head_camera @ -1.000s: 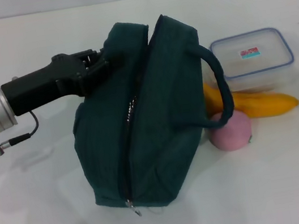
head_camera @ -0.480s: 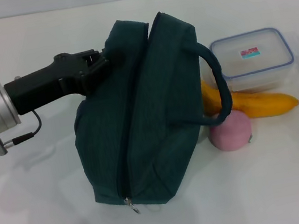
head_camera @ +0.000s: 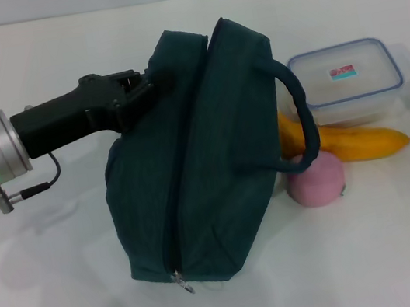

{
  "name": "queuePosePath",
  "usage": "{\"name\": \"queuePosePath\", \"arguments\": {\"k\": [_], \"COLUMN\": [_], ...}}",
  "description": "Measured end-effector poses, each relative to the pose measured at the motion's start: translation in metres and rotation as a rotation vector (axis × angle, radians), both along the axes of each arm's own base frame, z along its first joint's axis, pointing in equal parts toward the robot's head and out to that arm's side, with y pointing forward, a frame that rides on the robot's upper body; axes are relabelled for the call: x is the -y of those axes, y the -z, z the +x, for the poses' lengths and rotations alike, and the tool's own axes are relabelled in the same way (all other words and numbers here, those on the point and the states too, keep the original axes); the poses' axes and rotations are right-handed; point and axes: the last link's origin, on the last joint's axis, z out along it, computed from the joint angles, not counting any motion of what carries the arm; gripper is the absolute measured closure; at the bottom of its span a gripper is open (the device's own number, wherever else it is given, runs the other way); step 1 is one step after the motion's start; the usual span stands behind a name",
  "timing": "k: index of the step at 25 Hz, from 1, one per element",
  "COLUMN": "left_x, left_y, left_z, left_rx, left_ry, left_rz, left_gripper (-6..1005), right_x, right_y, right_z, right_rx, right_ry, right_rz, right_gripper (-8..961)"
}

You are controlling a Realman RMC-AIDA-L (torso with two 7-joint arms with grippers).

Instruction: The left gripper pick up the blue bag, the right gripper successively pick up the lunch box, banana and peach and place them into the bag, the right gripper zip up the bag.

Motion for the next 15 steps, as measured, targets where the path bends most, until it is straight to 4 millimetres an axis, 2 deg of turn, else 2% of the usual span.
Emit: {"name": "queuePosePath", "arguments": {"k": [9, 15], "left_x": [-0.005, -0.007], "left_y": [0.002, 0.002], "left_z": [0.007, 0.009], "left_rx": [0.0, -0.003], "left_ry": [0.02, 0.029], "left_rz": [-0.006, -0.007], "left_gripper": [882, 882], "right_x": [-0.018, -0.023], "right_y": [0.013, 0.018], "right_z": [-0.015, -0.025], "right_rx": [-0.016, -0.046], "right_ry": [-0.004, -0.014], "right_rz": [-0.068, -0.076], "right_gripper": [105, 107]}}
